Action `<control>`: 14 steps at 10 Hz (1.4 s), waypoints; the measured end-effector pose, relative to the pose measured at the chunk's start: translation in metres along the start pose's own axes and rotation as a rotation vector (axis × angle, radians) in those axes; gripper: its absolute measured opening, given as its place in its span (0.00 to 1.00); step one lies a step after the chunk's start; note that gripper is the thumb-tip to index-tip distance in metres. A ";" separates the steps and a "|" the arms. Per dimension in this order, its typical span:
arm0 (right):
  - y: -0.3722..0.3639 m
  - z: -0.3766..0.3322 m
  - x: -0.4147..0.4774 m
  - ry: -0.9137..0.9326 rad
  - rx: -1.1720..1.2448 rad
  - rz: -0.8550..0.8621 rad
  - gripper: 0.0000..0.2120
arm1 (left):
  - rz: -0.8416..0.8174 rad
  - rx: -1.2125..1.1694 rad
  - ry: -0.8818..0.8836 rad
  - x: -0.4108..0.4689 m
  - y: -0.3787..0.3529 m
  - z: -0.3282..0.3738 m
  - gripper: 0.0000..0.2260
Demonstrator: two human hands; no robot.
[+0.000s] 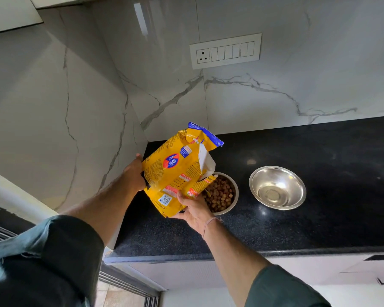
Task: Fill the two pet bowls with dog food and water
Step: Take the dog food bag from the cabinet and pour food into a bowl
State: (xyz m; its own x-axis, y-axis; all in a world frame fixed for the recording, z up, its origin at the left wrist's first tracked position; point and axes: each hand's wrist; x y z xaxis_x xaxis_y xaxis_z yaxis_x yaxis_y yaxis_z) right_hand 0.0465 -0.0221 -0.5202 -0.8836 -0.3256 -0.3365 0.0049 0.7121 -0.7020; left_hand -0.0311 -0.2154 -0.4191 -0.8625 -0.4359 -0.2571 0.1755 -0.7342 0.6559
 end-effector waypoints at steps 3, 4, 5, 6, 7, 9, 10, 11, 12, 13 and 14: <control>-0.001 -0.001 -0.002 -0.005 0.003 0.004 0.28 | -0.032 -0.211 0.146 0.032 -0.011 -0.014 0.21; -0.002 -0.001 -0.001 -0.014 0.013 -0.003 0.30 | -0.014 -0.387 0.351 0.043 -0.009 -0.014 0.32; -0.003 -0.001 -0.001 -0.025 0.010 -0.012 0.28 | -0.049 -0.445 0.332 0.032 -0.005 -0.002 0.29; -0.002 -0.001 -0.001 -0.021 0.019 0.011 0.27 | -0.060 -0.410 0.388 0.017 -0.005 0.002 0.30; -0.002 -0.001 -0.001 -0.031 0.014 0.009 0.28 | -0.020 -0.298 0.262 0.032 -0.008 -0.011 0.25; 0.000 -0.001 -0.003 -0.020 0.017 0.037 0.33 | -0.065 -0.588 0.446 0.062 -0.018 -0.014 0.34; 0.001 -0.004 -0.005 -0.025 0.025 0.034 0.33 | -0.045 -0.601 0.427 0.029 -0.017 0.004 0.30; 0.002 -0.005 -0.006 -0.027 0.024 0.015 0.32 | -0.058 -0.592 0.429 0.031 -0.018 0.005 0.32; 0.003 -0.005 -0.007 -0.015 0.034 0.036 0.33 | -0.056 -0.587 0.421 0.022 -0.018 0.010 0.31; 0.003 -0.004 -0.007 -0.014 0.048 0.028 0.33 | -0.062 -0.511 0.401 0.052 -0.018 -0.011 0.35; 0.003 -0.004 -0.008 -0.021 0.054 0.014 0.31 | -0.019 -0.457 0.365 0.100 -0.026 -0.041 0.46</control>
State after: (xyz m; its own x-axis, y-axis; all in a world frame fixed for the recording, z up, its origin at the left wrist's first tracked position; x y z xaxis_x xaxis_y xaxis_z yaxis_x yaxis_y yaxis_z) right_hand 0.0515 -0.0151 -0.5170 -0.8731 -0.3294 -0.3594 0.0432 0.6821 -0.7300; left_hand -0.1022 -0.2614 -0.4913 -0.6627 -0.5121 -0.5464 0.4183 -0.8583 0.2972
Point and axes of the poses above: each hand's wrist, its own x-axis towards the middle knuckle, its own y-axis out of the back of the hand, z = x × y, and after that the axes turned 5 degrees about z, right-handed
